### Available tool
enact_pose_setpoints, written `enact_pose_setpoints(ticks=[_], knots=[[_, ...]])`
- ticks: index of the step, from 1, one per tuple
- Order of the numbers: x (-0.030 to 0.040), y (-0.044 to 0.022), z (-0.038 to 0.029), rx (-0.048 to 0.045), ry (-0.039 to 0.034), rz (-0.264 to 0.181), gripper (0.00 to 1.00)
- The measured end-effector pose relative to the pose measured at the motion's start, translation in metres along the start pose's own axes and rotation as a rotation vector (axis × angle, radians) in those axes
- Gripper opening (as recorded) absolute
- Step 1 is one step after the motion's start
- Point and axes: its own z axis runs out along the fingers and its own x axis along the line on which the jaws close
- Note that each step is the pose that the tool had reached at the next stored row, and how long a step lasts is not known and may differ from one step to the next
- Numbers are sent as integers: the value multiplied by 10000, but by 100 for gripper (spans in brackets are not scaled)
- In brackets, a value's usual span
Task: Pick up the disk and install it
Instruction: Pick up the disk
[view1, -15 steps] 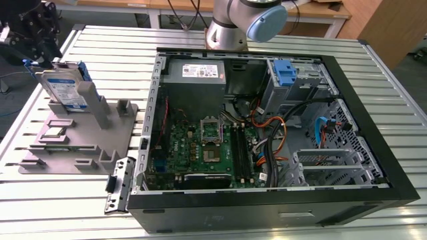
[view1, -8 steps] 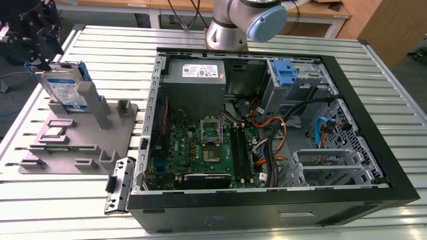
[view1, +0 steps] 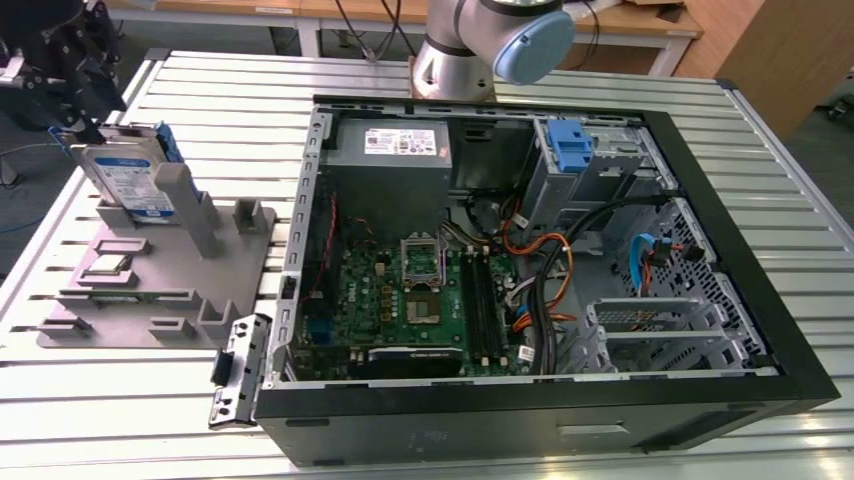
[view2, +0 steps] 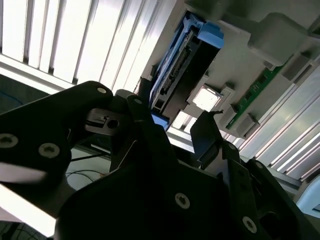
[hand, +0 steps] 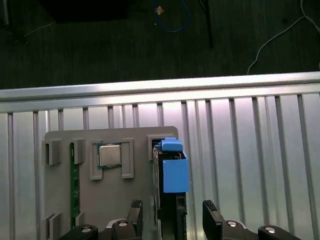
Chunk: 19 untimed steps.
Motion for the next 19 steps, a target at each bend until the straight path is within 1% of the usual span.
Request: enact_pose_setpoints(ticks=[2, 7, 16, 17, 19], knots=[[-1, -1, 20, -10, 9, -156, 59], [-1, -4, 100, -26, 27, -504, 59], [8, -13, 263, -45, 46, -857, 59], [8, -14, 276, -45, 47, -887, 59], [9, -14, 281, -50, 51, -924, 59]])
